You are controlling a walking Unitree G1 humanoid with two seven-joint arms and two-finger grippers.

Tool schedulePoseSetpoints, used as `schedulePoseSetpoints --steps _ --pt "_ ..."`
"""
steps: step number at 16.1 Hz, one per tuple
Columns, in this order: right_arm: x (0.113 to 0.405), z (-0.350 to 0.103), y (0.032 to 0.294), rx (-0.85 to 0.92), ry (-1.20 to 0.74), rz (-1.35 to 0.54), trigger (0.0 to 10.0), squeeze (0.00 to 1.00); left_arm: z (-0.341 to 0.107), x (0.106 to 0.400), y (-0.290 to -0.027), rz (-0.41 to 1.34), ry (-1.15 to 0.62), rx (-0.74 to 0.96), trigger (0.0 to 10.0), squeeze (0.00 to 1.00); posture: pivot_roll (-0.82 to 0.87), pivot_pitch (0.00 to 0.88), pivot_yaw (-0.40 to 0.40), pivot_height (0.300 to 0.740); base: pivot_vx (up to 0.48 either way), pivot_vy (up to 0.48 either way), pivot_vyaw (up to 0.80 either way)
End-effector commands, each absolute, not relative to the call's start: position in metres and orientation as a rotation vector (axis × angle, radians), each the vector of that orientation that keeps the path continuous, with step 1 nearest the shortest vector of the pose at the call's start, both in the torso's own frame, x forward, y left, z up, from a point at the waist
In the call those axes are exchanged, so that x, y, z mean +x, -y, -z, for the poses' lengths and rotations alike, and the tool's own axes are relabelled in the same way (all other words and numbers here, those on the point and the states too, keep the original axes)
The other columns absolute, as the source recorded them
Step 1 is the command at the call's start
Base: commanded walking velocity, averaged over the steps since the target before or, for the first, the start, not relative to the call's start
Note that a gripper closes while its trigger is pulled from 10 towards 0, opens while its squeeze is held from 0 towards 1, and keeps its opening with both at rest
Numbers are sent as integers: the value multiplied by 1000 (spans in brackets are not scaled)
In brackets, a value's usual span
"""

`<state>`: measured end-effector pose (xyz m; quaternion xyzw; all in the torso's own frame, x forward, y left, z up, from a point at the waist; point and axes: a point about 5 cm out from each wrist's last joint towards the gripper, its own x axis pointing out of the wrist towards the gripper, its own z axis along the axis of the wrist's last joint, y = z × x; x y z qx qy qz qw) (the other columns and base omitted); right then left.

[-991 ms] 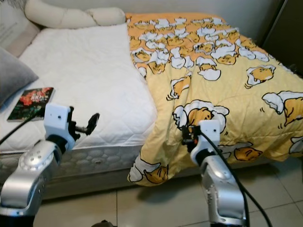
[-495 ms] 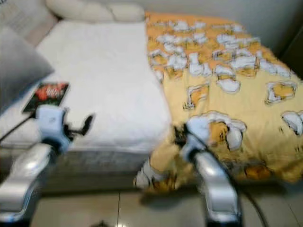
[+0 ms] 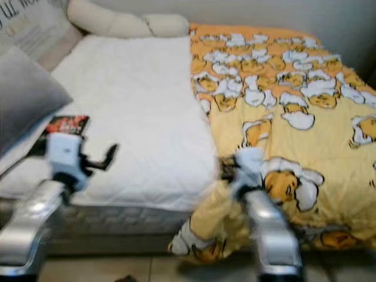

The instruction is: Clean up the room

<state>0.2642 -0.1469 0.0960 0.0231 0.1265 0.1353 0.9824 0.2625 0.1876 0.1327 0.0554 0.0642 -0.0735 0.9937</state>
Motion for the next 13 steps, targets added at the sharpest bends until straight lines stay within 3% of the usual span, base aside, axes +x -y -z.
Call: schedulePoseSetpoints --steps 1,7,8,9,13 --pt "264 -96 160 35 -254 -232 10000 0 -137 265 -178 188 -106 107 10000 0 55 0 -10 740 375 0 0" --pt "267 -96 158 24 -259 -242 10000 0 -137 265 -180 186 -105 108 10000 0 62 0 -12 740 345 0 0" --pt "267 -96 157 41 -258 -265 10000 106 -137 264 -180 197 -105 91 10000 0 64 0 -12 740 0 0 0" --pt "267 -94 157 34 -276 -264 10000 1000 -135 261 -178 220 -119 108 10000 0 65 0 -12 740 0 0 0" --pt "275 -85 155 -58 -353 -283 10000 1000 -131 254 -176 297 -161 105 10000 0 67 0 -9 740 0 0 0"
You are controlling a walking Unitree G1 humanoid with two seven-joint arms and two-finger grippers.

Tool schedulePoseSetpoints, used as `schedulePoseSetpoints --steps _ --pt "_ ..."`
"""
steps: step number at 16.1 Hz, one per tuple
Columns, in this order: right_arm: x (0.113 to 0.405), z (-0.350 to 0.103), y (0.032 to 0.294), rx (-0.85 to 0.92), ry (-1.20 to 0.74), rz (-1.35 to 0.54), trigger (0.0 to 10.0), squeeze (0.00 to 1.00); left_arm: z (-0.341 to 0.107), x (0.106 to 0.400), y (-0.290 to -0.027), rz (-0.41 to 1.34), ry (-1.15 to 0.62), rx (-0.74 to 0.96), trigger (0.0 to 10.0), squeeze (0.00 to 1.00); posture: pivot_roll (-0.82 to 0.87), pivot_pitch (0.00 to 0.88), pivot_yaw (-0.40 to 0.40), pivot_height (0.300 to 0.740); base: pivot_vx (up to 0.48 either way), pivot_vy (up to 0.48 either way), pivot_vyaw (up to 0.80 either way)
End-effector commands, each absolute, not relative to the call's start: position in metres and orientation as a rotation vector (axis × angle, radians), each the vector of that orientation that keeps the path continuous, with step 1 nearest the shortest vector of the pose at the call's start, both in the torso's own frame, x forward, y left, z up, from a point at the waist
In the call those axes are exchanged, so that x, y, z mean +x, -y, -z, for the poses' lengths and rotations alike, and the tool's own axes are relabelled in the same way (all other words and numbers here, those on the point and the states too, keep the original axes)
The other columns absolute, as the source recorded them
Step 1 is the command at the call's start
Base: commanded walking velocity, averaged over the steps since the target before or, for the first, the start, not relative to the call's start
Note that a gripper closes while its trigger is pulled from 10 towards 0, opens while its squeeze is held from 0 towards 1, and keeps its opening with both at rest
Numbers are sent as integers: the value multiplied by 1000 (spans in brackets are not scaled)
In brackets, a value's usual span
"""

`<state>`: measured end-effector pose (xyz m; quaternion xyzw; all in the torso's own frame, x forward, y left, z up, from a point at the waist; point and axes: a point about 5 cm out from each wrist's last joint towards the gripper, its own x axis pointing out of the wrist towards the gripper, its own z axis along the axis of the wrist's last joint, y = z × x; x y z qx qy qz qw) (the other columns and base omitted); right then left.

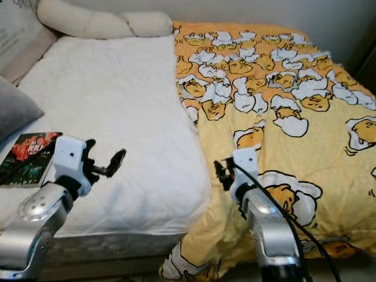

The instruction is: Clean up the room

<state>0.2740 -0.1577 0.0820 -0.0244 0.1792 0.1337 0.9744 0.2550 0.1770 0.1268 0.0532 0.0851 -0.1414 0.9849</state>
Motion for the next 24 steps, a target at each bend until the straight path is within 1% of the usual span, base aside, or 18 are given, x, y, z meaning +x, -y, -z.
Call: schedulePoseSetpoints --steps 1,4,5,6,9,10,12,13,14,15,16,18,21,24 --pt "279 -82 152 -71 -386 -292 10000 1000 -129 253 -176 308 -177 106 10000 0 67 0 -5 740 0 0 0" --pt "305 -77 143 -187 -439 -332 10000 1000 -127 249 -173 384 -221 124 10000 0 80 0 4 740 0 0 0" --pt "320 -71 141 -240 -474 -332 10000 1000 -126 248 -172 441 -255 134 10000 0 87 0 6 740 0 0 0" --pt "328 -66 140 -274 -504 -326 10000 1000 -126 248 -171 474 -272 159 10000 0 100 0 6 740 0 0 0" --pt "339 -57 136 -253 -570 -324 10000 1000 -133 248 -176 505 -286 152 10000 16 126 0 12 740 0 0 0" --pt "341 -55 134 -236 -588 -329 10000 1000 -135 248 -178 514 -290 159 10000 1000 133 0 13 740 0 0 0" --pt "345 -50 131 -241 -617 -328 10000 1000 -140 242 -179 553 -309 182 10000 1000 171 0 20 740 0 0 0" --pt "346 -48 131 -280 -624 -321 10000 1000 -141 238 -180 573 -328 208 10000 1000 184 0 23 740 0 0 0" --pt "345 -46 132 -317 -634 -318 10000 275 -142 235 -180 587 -339 219 10000 796 201 0 23 740 0 0 0" --pt "344 -44 134 -355 -642 -311 10000 0 -146 228 -180 607 -350 227 10000 0 225 0 21 740 0 0 0" --pt "343 -42 135 -362 -648 -301 10000 0 -146 226 -180 613 -357 234 10000 0 229 6 17 740 0 0 0" --pt "340 -37 135 -399 -663 -317 10000 0 -150 219 -184 608 -370 236 10000 0 246 53 7 740 0 0 0" --pt "337 -32 141 -493 -668 -309 10000 0 -150 210 -186 595 -392 234 10000 0 257 70 -10 740 0 0 0" --pt "331 -26 152 -590 -690 -281 10000 0 -150 205 -181 590 -397 218 10000 0 263 76 -19 740 0 0 0"
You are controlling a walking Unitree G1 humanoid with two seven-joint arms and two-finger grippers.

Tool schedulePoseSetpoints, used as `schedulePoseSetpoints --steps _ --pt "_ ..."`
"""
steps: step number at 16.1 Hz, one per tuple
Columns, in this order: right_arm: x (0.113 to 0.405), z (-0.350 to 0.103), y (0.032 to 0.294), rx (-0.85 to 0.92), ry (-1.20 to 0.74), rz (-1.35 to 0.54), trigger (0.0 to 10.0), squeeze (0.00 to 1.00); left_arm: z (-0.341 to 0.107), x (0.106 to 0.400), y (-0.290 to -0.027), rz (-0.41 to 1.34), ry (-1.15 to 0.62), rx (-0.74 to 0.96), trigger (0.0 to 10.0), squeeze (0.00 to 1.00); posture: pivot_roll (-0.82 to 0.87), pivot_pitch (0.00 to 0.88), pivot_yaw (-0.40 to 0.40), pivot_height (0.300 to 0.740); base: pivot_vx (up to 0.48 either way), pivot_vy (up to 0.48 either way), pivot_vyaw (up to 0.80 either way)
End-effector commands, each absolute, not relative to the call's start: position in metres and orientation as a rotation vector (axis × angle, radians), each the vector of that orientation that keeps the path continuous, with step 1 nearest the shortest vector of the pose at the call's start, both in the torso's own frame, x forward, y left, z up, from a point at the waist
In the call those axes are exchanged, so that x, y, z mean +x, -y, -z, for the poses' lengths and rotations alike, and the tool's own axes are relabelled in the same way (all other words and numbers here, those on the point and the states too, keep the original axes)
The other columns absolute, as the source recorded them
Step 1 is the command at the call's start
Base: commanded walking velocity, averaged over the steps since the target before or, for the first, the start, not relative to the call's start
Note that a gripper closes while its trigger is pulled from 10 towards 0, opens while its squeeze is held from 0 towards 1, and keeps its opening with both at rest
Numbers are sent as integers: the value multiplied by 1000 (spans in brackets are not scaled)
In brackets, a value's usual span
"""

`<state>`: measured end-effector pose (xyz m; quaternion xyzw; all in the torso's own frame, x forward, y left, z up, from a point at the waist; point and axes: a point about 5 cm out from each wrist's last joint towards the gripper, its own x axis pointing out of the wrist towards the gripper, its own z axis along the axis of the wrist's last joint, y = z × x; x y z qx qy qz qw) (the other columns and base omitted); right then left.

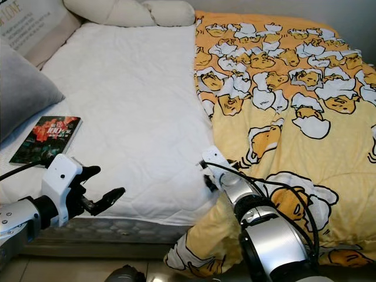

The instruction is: Clean up the room

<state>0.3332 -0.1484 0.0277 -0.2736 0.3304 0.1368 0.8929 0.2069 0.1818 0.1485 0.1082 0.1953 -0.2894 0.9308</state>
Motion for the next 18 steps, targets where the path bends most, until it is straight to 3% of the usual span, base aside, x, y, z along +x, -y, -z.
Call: schedulePoseSetpoints --steps 1,17,18 --pt "330 -24 153 -590 -697 -274 10000 0 -150 204 -180 592 -398 214 10000 0 262 76 -18 740 0 0 0" --pt "330 -24 153 -590 -697 -274 10000 0 -150 204 -180 592 -398 214 10000 0 262 76 -18 740 0 0 0" --pt "326 -20 164 -610 -715 -241 10000 0 -150 203 -178 593 -404 211 10000 0 267 72 -16 740 0 0 0"
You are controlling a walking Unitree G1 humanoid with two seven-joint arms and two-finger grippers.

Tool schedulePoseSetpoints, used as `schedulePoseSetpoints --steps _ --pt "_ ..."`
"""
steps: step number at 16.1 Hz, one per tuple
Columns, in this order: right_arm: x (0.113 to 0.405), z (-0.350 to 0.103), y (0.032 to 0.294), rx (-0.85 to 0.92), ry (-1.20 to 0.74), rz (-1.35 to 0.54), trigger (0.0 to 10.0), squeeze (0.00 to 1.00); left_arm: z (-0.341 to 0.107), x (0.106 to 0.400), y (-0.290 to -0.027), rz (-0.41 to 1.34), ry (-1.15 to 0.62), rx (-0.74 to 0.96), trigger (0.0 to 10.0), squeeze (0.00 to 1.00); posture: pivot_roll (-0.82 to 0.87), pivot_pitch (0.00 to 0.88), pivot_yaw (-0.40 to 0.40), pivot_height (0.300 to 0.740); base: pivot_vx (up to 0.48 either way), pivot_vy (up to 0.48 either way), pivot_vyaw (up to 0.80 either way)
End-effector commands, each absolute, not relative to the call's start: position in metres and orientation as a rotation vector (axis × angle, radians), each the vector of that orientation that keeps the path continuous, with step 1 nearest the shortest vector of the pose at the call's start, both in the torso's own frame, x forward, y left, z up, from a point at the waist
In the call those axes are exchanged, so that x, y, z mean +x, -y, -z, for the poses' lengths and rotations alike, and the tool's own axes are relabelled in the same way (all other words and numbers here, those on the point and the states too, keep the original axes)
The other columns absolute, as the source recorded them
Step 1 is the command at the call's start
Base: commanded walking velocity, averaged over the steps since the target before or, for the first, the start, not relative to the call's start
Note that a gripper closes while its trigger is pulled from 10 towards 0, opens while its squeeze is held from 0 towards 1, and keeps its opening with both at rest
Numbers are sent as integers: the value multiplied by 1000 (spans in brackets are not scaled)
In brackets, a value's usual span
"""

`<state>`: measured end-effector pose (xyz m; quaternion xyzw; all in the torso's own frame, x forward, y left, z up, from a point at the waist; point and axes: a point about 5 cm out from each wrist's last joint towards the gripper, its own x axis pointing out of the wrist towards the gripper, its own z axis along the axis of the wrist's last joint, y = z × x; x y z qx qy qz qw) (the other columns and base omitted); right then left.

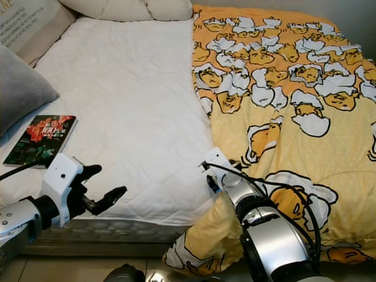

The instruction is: Clean up the room

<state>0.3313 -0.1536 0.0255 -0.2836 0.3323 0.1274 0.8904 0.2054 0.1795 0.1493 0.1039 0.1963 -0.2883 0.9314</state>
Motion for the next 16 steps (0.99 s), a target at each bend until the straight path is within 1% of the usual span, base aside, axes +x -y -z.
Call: schedulePoseSetpoints --steps 1,3,6,7,8,9,10,16 --pt "323 -18 171 -626 -727 -217 10000 0 -150 203 -178 595 -407 212 10000 0 267 73 -16 740 0 0 0" --pt "321 -16 179 -641 -738 -193 10000 0 -150 203 -177 596 -410 214 10000 0 267 74 -16 740 0 0 0" --pt "322 -17 180 -643 -740 -189 10000 0 -151 203 -179 591 -412 215 10000 0 268 74 -17 740 0 0 0" --pt "322 -17 180 -644 -739 -187 8706 0 -151 203 -179 588 -413 213 10000 0 268 75 -17 740 0 0 0" --pt "322 -17 181 -636 -738 -182 6745 0 -151 203 -179 587 -414 213 10000 0 268 75 -17 740 0 0 0" --pt "322 -17 181 -629 -737 -179 2588 0 -151 203 -179 585 -414 213 10000 0 267 73 -16 740 0 0 0" --pt "322 -17 181 -613 -733 -176 0 0 -151 203 -179 584 -412 213 10000 0 267 71 -17 740 0 0 0" --pt "319 -14 181 -553 -740 -173 0 0 -151 204 -180 578 -408 215 10000 0 272 68 -14 740 0 0 0"
